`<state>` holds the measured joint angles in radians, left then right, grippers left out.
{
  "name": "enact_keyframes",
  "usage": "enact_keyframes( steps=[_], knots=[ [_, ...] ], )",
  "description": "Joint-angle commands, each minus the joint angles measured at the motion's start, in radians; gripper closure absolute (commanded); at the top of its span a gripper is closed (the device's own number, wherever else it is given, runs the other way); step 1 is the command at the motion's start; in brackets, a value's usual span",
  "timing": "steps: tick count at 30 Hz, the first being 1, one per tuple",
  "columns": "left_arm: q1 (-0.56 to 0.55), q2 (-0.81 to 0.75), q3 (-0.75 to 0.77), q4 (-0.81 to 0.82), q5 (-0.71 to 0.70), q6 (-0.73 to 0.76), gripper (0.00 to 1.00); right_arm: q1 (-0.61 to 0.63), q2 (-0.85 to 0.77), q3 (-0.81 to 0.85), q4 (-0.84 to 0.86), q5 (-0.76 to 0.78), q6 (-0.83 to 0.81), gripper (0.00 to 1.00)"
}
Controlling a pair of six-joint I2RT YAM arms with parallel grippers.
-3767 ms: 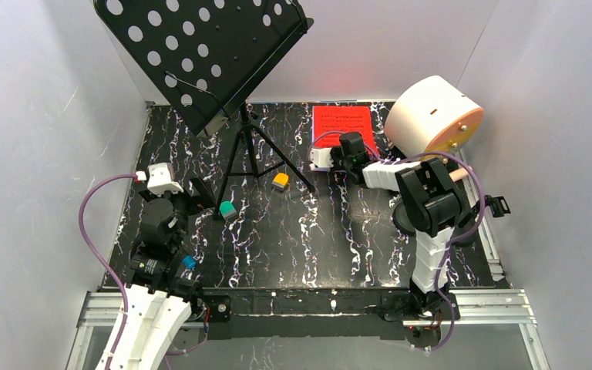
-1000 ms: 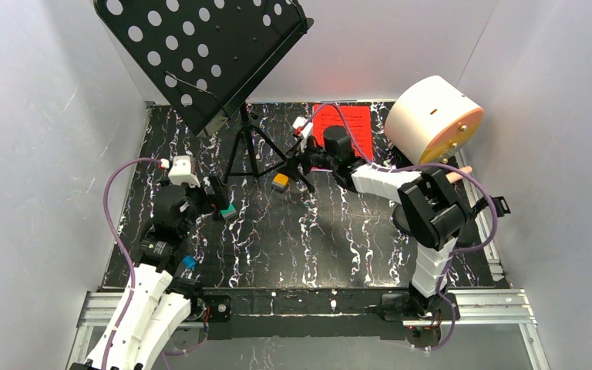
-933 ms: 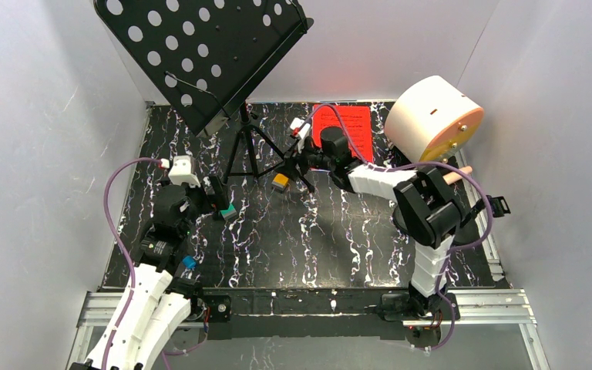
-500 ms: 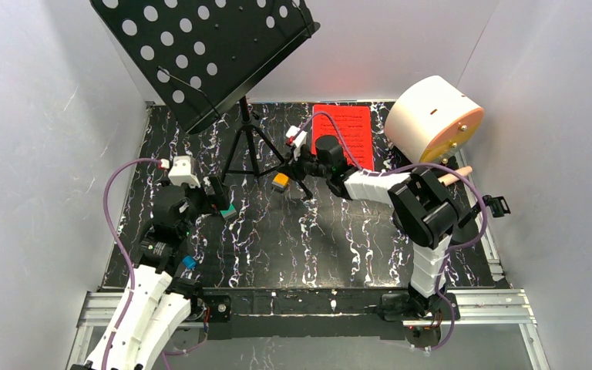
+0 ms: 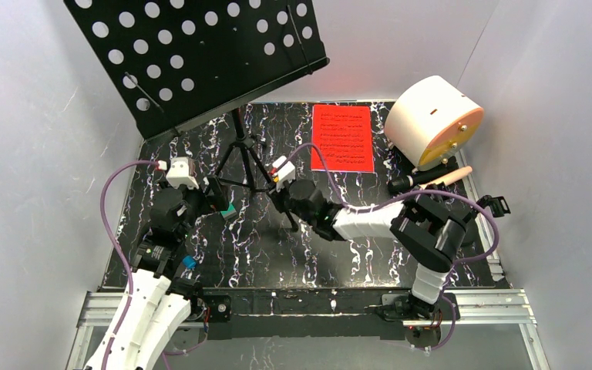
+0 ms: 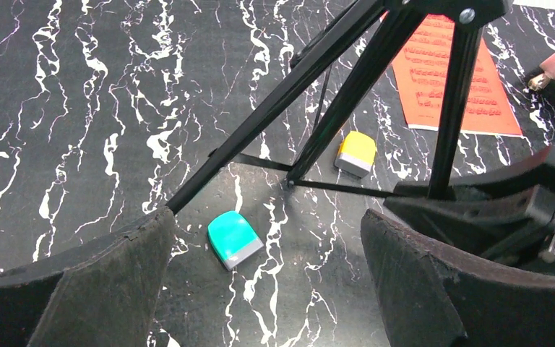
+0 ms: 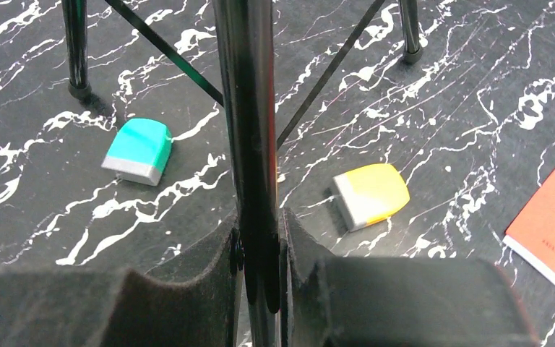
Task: Pack up the instrument practice props
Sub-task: Adjust the music stand at the center of the board.
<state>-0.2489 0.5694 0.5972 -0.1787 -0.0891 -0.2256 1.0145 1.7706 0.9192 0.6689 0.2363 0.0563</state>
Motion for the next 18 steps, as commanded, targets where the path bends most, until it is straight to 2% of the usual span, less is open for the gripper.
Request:
enact_keyframes(
  steps=[1,6,8,15,18],
  knots=[
    [-0.008,-0.015,0.003,0.018,0.006,-0.003,0.02,0.115,0.009,0.038,0.047,0.382,0.112,0.99],
    [-0.011,-0.016,0.003,0.02,0.005,-0.009,0.02,0.225,0.074,0.091,-0.001,0.694,0.208,0.99],
    [-0.012,-0.016,0.002,0.023,0.008,-0.011,0.02,0.263,0.105,0.131,-0.07,0.761,0.263,0.99],
    [-0.018,-0.018,0.003,0.052,0.047,-0.014,0.02,0.348,0.182,0.336,-0.593,0.937,0.759,0.99],
    [-0.018,-0.016,-0.004,0.084,0.078,-0.039,0.02,0.36,0.24,0.447,-0.834,0.962,0.939,0.99]
  ],
)
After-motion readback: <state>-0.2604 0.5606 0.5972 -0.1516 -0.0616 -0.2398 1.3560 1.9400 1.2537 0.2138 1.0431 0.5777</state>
